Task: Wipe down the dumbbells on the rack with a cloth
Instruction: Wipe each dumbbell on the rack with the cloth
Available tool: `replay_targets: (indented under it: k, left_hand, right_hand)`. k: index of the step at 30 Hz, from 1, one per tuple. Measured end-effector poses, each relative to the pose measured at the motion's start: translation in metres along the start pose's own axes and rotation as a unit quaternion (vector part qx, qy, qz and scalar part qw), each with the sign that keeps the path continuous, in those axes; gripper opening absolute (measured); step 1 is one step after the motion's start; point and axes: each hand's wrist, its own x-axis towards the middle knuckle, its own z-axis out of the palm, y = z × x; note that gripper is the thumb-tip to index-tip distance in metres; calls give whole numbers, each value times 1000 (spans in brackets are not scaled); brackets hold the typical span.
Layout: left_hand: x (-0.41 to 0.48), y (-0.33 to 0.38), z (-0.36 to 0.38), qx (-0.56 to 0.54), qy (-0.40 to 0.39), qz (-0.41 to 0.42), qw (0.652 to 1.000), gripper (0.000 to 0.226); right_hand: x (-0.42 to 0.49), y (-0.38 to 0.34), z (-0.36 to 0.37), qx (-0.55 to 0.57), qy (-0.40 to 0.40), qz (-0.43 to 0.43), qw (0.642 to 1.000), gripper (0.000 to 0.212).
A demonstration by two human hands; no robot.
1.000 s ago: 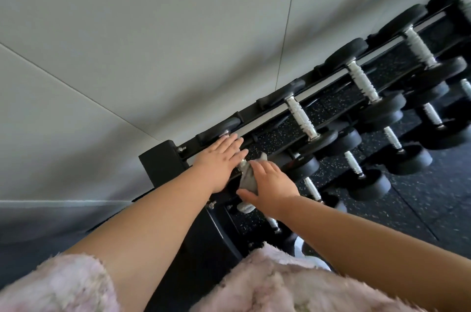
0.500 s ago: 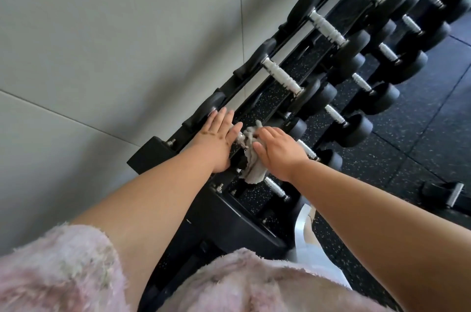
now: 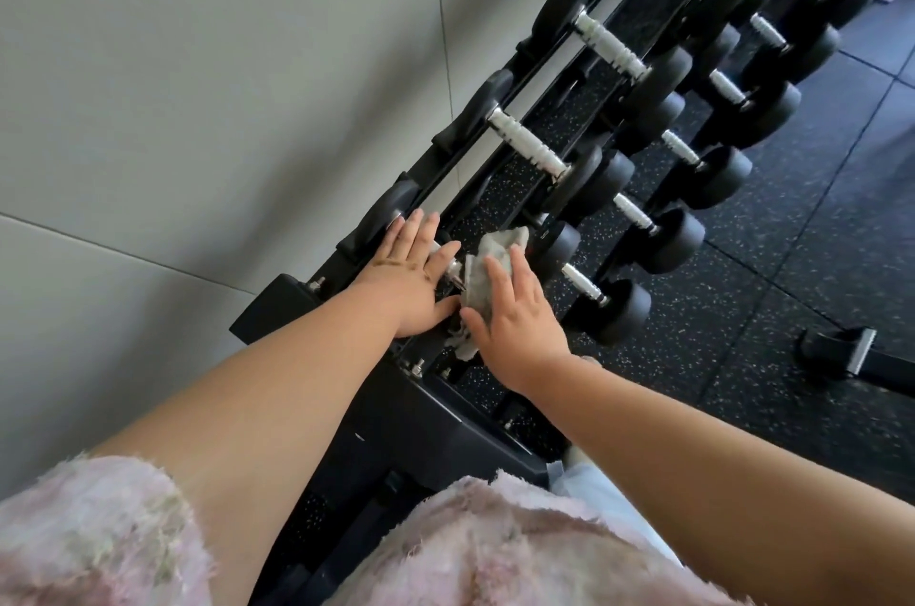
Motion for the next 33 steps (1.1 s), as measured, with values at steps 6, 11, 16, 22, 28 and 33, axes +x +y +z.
replay_targets:
  k: [6, 11, 16, 22, 28, 33]
  left_hand:
    - [2, 0, 1, 12, 6, -4, 1000, 84]
    - [0, 1, 0, 14, 1, -11, 1000, 83]
    - [-2, 3, -2, 1, 7, -21, 1000, 76]
    - [-3, 4, -6, 2, 9, -20, 1000, 73]
    - [-6, 2, -9, 0, -12, -11, 1000, 69]
    - [-3, -8, -13, 52, 16, 30, 998, 71]
  right_hand:
    - [48, 11, -23, 17, -12, 23, 1000, 41]
    - [46, -5, -15, 232, 17, 145, 962, 35]
    - [-20, -17, 17, 137, -22, 127, 982, 90]
    - [-2, 9, 18, 146, -43, 101, 983, 94]
    - [8, -9, 14, 188, -22, 178, 966, 85]
    - [38, -15, -2, 303, 45, 243, 920, 55]
